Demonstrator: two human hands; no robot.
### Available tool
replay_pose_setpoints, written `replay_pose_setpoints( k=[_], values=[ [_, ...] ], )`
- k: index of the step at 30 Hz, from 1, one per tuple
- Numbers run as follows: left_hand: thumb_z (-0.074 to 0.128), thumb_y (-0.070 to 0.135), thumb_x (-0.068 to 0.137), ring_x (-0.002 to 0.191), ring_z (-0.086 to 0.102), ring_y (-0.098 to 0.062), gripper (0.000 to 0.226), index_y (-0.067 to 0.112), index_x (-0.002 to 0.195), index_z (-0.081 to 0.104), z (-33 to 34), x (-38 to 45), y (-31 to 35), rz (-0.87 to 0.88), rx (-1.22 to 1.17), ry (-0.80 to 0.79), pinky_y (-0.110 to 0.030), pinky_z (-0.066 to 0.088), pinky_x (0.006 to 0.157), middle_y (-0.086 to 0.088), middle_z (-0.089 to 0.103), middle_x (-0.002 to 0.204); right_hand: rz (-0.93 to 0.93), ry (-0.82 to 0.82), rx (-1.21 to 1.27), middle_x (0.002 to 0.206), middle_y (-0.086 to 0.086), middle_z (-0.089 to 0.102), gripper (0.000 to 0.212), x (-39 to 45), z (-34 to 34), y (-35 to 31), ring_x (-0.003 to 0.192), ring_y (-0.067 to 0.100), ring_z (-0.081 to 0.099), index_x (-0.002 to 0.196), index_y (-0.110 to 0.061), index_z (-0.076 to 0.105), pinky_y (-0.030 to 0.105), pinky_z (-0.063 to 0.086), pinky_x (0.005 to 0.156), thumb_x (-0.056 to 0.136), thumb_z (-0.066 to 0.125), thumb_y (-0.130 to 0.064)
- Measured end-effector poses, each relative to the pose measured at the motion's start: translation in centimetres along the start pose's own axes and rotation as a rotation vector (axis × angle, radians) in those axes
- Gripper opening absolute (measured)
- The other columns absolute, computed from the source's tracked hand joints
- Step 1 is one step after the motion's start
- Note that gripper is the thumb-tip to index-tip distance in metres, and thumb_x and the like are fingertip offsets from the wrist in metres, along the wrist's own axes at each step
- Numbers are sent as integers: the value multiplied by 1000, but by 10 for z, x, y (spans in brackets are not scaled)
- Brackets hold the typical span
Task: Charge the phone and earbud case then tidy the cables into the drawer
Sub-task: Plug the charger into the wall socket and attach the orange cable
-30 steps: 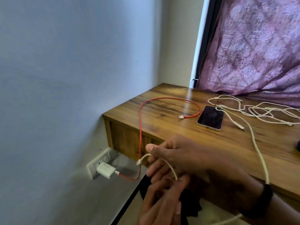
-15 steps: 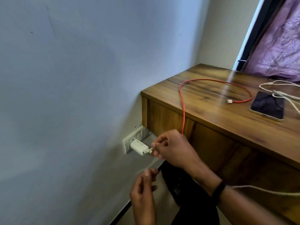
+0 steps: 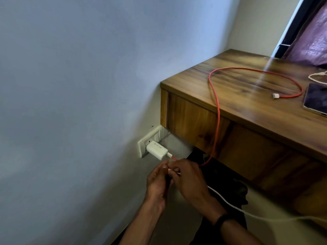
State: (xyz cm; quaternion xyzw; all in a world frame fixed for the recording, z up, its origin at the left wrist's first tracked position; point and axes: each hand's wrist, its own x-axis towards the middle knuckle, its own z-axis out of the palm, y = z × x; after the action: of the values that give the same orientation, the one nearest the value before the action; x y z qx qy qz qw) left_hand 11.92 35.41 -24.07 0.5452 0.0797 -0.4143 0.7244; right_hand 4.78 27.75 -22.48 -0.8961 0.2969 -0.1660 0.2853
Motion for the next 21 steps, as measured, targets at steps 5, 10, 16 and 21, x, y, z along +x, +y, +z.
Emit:
replay_pose_setpoints(
  k=[5,10,16,21],
  values=[
    [65,27,99,100,72,-35,27,6,113,70,-9,12,4,13,-30,85,-56,51,105,-18,77,108,-47,157,-185,93,5,66,16,7,26,2,79,23,68,97,-14,74,31,57,66,83,80,-9],
    [64,37,98,93,76,-21,32,11,116,71,-8,21,14,29,-55,27,-35,60,78,-7,80,104,-21,226,-58,98,7,72,25,11,33,-4,85,19,72,105,-11,75,28,61,73,82,80,-3],
    [70,32,95,73,77,-15,31,7,113,73,-4,28,20,13,-87,28,-25,59,60,-9,80,94,-8,226,-26,91,4,70,27,11,41,2,79,18,72,98,-12,75,24,56,67,78,82,3],
    [70,28,95,65,76,-15,27,5,107,74,-1,23,20,14,-116,29,-23,57,51,-8,80,83,-13,234,-10,93,6,70,22,11,39,0,83,22,72,98,-11,75,33,59,70,82,77,4]
  ],
)
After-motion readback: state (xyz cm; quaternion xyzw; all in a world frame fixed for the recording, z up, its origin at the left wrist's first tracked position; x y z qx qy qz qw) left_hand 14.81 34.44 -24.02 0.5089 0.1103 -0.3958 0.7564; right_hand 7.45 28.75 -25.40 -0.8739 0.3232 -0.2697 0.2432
